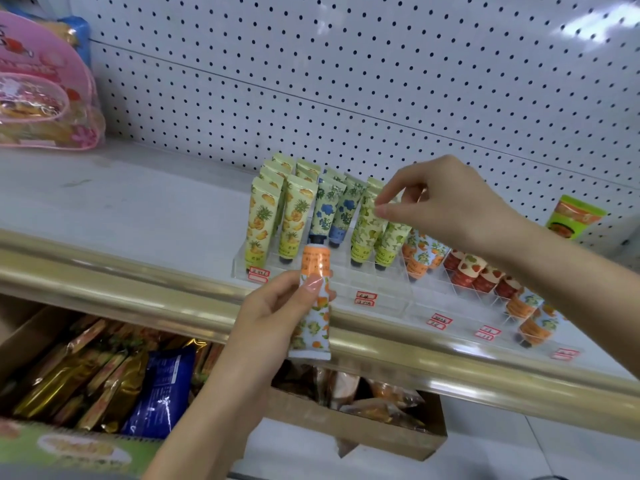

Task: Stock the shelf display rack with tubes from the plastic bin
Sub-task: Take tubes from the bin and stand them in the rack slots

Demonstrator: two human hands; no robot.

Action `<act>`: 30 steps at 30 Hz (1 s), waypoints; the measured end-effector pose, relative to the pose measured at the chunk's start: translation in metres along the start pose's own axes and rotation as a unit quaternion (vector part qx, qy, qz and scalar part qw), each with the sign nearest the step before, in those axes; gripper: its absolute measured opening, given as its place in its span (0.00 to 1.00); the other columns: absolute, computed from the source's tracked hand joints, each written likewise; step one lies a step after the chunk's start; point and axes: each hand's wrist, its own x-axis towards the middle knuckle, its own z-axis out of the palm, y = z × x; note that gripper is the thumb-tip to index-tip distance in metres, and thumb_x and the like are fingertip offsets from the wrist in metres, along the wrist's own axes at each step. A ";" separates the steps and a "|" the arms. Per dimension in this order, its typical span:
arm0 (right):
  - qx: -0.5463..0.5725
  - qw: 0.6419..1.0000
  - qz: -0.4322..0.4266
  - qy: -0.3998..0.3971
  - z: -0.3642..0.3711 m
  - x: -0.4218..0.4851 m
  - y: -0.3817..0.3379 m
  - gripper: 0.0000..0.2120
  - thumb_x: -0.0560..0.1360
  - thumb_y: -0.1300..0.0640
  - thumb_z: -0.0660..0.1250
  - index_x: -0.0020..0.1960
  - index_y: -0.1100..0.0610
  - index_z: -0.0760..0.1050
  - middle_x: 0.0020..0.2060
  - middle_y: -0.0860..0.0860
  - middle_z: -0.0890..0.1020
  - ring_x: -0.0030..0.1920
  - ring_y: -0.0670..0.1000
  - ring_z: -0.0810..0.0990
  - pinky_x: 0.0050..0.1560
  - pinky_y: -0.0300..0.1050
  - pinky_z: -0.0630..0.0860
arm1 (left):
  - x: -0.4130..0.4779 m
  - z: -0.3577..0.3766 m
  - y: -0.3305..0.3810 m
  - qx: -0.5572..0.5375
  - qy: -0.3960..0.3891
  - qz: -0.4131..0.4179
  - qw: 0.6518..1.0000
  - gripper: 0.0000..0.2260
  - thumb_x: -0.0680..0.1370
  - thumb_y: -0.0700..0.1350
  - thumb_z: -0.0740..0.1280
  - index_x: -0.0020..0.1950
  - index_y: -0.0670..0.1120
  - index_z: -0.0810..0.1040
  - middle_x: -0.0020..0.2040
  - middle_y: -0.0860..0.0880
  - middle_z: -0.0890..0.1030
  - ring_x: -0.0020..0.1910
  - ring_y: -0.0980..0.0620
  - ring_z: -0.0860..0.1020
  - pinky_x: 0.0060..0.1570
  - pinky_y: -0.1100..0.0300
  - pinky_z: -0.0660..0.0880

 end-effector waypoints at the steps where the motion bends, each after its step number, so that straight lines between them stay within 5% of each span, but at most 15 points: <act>1: 0.019 1.000 0.002 -0.015 0.004 -0.009 0.000 0.03 0.72 0.52 0.71 0.42 0.51 0.81 0.30 0.49 0.76 0.27 0.45 0.72 0.24 0.28 0.67 | 0.000 0.001 0.000 -0.004 0.001 0.006 1.000 0.17 0.69 0.50 0.67 0.56 0.51 0.81 0.47 0.51 0.86 0.45 0.55 0.84 0.44 0.59 0.79; 4: 0.076 0.995 0.008 -0.068 0.016 -0.032 0.003 0.05 0.72 0.51 0.71 0.41 0.52 0.81 0.27 0.47 0.78 0.26 0.42 0.75 0.28 0.30 0.70 | -0.003 0.006 0.001 -0.065 0.006 0.032 0.997 0.18 0.68 0.45 0.68 0.57 0.47 0.78 0.49 0.46 0.85 0.48 0.48 0.84 0.49 0.53 0.81; 9: 0.150 0.972 0.021 -0.180 0.031 -0.055 0.007 0.14 0.72 0.47 0.69 0.44 0.59 0.82 0.37 0.56 0.83 0.33 0.47 0.80 0.33 0.34 0.73 | -0.004 0.010 0.000 -0.138 0.017 0.054 0.989 0.18 0.66 0.41 0.70 0.55 0.41 0.76 0.48 0.44 0.85 0.50 0.46 0.84 0.50 0.55 0.81; 13: 0.210 0.954 0.061 -0.204 0.033 -0.066 0.009 0.08 0.72 0.53 0.71 0.42 0.58 0.81 0.32 0.53 0.82 0.33 0.47 0.80 0.35 0.37 0.76 | -0.004 0.014 -0.001 -0.143 0.014 0.059 0.988 0.18 0.66 0.42 0.70 0.54 0.41 0.76 0.49 0.43 0.84 0.51 0.46 0.83 0.52 0.55 0.80; 18: 0.307 0.930 0.121 -0.165 0.021 -0.078 0.023 0.06 0.70 0.56 0.72 0.40 0.59 0.80 0.28 0.47 0.80 0.31 0.45 0.80 0.32 0.35 0.76 | -0.001 0.021 -0.002 -0.145 0.002 0.060 0.988 0.16 0.63 0.38 0.71 0.50 0.40 0.76 0.40 0.45 0.85 0.41 0.50 0.84 0.40 0.61 0.81; 22: 0.336 0.924 0.150 -0.106 0.000 -0.085 0.039 0.11 0.67 0.56 0.72 0.40 0.65 0.80 0.30 0.52 0.80 0.31 0.48 0.79 0.33 0.38 0.77 | 0.004 0.029 -0.012 -0.109 -0.025 0.036 0.993 0.14 0.61 0.39 0.73 0.46 0.39 0.82 0.43 0.44 0.85 0.44 0.46 0.85 0.40 0.62 0.81; 26: 0.373 0.912 0.170 -0.030 -0.010 -0.088 0.051 0.10 0.63 0.58 0.74 0.38 0.65 0.82 0.30 0.56 0.81 0.30 0.48 0.80 0.32 0.34 0.76 | 0.005 0.043 -0.021 -0.011 -0.057 0.077 0.995 0.08 0.60 0.43 0.74 0.37 0.50 0.85 0.42 0.45 0.86 0.41 0.45 0.85 0.39 0.61 0.81; 30: 0.387 0.906 0.172 -0.008 -0.014 -0.090 0.057 0.13 0.60 0.59 0.75 0.42 0.65 0.82 0.36 0.60 0.84 0.35 0.49 0.82 0.38 0.33 0.78 | 0.008 0.056 -0.026 0.082 -0.058 0.134 0.986 0.08 0.66 0.41 0.75 0.39 0.54 0.84 0.41 0.53 0.86 0.42 0.54 0.84 0.40 0.63 0.80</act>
